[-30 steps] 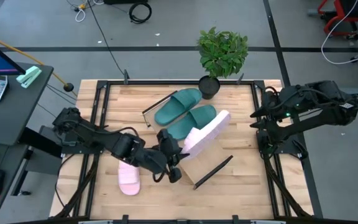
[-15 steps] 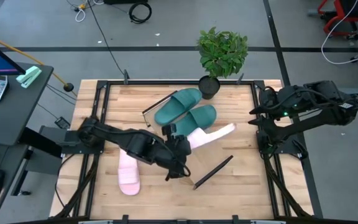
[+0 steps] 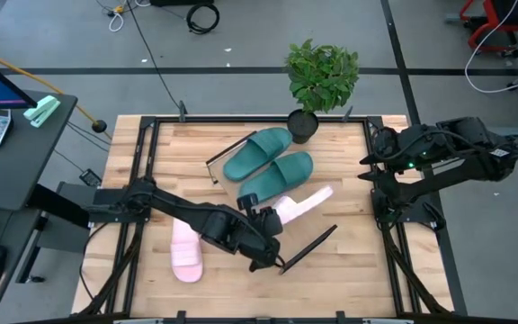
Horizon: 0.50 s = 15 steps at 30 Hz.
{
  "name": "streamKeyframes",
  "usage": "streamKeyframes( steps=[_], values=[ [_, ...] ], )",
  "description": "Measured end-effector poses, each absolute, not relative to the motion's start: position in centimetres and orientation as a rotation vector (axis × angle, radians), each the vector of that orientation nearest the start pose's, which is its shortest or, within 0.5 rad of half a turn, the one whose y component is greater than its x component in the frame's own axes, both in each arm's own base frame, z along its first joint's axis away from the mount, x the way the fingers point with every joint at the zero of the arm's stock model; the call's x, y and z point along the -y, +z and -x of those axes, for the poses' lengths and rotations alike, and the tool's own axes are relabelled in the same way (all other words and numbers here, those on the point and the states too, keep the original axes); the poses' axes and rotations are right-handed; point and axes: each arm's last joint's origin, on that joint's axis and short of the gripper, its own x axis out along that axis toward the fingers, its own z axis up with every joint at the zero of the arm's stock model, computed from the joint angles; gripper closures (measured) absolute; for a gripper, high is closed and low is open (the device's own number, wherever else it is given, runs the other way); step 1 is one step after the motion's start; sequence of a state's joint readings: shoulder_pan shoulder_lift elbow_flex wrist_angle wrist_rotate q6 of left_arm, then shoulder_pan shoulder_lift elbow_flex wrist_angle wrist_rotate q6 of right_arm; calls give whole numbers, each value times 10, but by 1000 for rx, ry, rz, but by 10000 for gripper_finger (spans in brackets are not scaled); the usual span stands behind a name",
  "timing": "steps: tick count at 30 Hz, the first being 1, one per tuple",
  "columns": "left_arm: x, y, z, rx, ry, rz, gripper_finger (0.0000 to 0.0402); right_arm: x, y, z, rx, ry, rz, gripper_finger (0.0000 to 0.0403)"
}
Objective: Pick and place slides into the shelf
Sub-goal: Put the right pink slide on the shelf
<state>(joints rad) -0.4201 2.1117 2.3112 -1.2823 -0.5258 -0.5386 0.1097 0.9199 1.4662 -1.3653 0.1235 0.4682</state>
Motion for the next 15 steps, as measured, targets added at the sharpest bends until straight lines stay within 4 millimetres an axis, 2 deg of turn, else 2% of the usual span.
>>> streamKeyframes(
  steps=[6,15],
  values=[
    [169,356,-393,-879,349,64,357,-8,421,-104,-795,-195,-328,175],
    [195,354,-377,-933,308,182,357,-7,421,-104,-797,-203,-309,175]
  ],
)
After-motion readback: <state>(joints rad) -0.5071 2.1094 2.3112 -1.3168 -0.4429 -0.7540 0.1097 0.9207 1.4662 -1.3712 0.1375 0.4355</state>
